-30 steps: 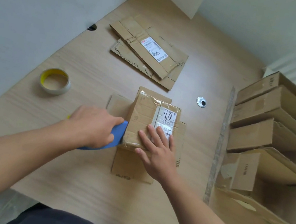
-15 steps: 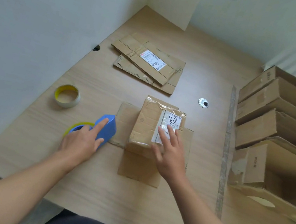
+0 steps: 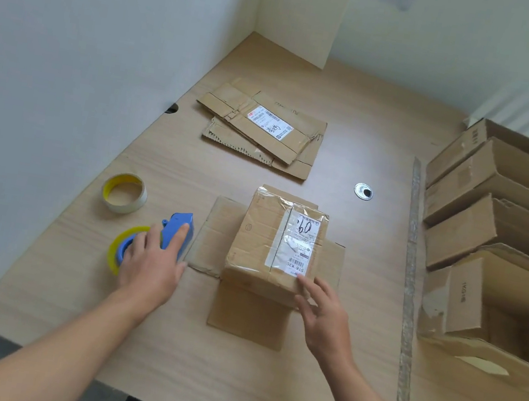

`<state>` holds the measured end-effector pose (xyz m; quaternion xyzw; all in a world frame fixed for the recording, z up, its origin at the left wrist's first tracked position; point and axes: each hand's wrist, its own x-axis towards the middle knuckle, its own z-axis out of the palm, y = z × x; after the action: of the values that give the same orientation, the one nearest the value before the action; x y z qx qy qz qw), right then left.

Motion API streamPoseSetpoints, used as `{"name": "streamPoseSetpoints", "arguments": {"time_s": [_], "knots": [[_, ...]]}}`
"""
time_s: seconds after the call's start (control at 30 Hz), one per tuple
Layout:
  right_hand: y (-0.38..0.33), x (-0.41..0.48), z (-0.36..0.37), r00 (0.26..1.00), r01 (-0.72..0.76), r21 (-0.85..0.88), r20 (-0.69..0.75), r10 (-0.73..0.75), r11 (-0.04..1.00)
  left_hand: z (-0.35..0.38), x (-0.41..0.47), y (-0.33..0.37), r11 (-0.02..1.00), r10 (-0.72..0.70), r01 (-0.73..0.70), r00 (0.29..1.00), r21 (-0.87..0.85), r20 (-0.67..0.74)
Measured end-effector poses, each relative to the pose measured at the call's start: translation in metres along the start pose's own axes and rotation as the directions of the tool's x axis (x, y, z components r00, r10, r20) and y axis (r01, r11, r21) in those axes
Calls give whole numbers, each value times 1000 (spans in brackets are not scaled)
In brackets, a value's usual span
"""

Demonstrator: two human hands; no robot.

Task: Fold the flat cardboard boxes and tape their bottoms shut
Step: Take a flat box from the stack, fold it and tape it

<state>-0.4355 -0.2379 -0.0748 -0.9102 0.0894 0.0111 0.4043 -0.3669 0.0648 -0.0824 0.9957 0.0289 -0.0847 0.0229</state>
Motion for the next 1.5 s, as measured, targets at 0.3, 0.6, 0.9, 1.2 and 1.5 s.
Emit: {"name": "streamPoseSetpoints", "arguments": {"time_s": [0.3, 0.6, 0.9, 1.2, 1.5], "knots": [[12, 23, -10, 983, 92, -127, 169, -70, 988, -9, -4, 70, 747, 318, -354, 934, -563, -165], [27, 37, -22, 934, 255, -194, 302, -190, 947, -9, 5, 52, 700, 528, -564, 822, -438, -214], [21, 40, -20, 947, 228, -115, 256, -193, 967, -9, 13, 61, 716, 490, -539, 841, -444, -230], [-3, 30, 9, 994, -104, 57, 42, 102, 993, 1, 1, 83, 698, 171, -164, 983, -697, -60], [3, 25, 10, 971, -239, 329, 85, 224, 913, 9, 6, 83, 578, 47, 6, 998, -816, 40]]}}
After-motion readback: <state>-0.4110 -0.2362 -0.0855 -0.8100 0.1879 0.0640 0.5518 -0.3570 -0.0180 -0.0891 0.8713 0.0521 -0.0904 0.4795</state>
